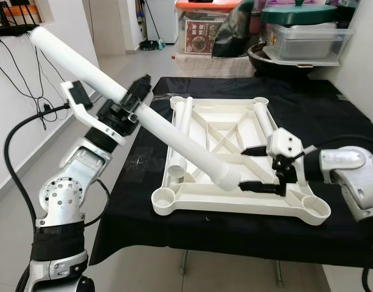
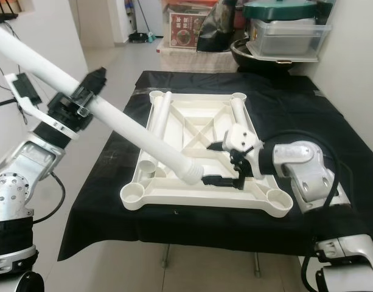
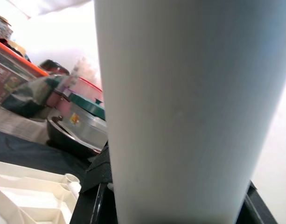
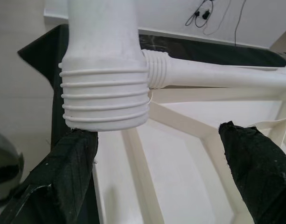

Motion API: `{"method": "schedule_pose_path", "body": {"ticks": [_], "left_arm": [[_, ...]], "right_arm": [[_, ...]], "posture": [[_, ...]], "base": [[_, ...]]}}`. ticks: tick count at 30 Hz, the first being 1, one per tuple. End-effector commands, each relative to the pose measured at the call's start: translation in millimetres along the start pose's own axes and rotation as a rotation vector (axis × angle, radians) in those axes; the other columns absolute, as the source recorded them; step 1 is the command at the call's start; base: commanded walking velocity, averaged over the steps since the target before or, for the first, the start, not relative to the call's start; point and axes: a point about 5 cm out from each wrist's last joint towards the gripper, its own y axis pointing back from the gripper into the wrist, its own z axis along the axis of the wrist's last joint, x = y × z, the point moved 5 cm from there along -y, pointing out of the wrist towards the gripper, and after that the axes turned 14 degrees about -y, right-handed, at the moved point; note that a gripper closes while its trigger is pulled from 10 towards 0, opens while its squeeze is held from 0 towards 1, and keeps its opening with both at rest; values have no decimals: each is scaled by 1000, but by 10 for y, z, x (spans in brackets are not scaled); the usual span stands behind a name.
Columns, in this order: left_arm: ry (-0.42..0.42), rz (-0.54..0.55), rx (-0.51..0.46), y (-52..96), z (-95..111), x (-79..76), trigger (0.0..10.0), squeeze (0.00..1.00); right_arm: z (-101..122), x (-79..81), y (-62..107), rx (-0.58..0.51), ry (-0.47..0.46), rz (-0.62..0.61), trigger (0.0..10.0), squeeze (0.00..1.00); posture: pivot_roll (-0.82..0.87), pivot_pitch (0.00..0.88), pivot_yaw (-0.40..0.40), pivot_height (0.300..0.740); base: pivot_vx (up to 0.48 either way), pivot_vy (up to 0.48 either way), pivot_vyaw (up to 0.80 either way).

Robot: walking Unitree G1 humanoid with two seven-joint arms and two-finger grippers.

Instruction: Building children table

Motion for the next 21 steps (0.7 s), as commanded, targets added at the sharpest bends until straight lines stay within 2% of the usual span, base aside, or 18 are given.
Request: {"method": "schedule_pose_path", "body": {"ticks": [1,5,8,9,21], "left_arm": [[19,-48,75,-27,-184,-92,10000,0],[18,-46,87,-22,-223,-74,10000,0],[13,-38,97,-7,-255,-48,10000,0],[12,-36,100,0,-268,-39,10000,0],[-1,-31,104,10,-276,-15,10000,0]], "right_arm": [[289,-51,-6,-81,17,-25,10000,965],[386,-13,-12,-99,-6,7,10000,965],[425,155,-4,-104,8,102,10000,969],[436,197,7,-104,11,125,10000,1000],[427,217,42,-93,-14,158,10000,1000]], "posture": [[-45,0,10,740],[-45,0,10,740],[-45,0,10,740],[-52,0,9,740],[-55,0,10,740]], "base": [[0,0,0],[0,0,0],[0,0,0],[0,0,0],[0,0,0]]}}
